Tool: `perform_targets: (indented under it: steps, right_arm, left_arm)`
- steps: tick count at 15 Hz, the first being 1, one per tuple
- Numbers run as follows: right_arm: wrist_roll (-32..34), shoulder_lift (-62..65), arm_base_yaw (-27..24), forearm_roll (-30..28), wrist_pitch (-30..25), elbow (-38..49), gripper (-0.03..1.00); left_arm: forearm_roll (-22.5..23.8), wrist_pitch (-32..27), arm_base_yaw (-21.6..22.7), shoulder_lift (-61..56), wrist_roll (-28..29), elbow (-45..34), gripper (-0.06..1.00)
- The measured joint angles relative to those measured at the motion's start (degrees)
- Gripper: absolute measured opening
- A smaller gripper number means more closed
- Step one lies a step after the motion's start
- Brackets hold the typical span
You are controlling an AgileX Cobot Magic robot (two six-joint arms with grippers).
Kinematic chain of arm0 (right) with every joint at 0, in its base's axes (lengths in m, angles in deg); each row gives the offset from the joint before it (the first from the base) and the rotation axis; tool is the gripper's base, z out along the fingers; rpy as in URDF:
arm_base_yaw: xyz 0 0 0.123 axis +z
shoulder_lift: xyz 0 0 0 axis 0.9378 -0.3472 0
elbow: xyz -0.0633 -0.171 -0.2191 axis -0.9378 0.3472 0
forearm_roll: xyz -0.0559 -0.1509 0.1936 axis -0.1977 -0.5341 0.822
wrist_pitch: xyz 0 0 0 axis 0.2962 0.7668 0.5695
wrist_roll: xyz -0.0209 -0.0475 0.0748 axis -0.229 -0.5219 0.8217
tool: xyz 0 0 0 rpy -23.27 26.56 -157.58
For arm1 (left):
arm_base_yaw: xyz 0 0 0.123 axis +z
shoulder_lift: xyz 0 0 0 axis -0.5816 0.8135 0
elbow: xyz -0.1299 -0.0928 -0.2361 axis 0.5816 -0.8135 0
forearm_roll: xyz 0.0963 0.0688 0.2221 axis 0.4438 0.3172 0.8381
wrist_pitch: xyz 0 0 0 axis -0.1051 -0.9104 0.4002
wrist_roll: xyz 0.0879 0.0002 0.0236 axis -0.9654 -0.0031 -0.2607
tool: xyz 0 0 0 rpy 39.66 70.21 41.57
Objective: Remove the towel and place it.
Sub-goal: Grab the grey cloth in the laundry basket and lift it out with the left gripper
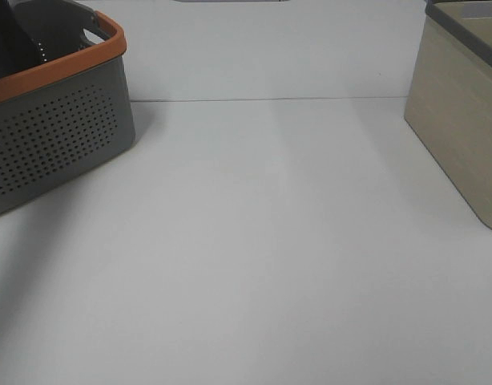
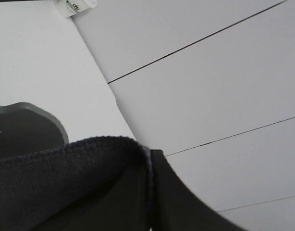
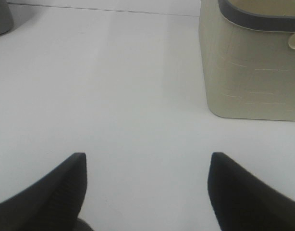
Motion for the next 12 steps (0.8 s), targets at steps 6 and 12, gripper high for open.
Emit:
perform_targets:
  steps: [6, 12]
  right_arm:
    - [0.00, 0.00, 0.00, 0.00, 0.00, 0.00, 0.70]
    - [0.00, 0.00, 0.00, 0.00, 0.00, 0.00, 0.70]
  left_arm:
    - [5.27, -1.03, -3.21, -2.75, -3.27, 6.76, 0.00]
    - [5.61, -3.72, -8.94, -2.75, -13.12, 21.94, 0.00]
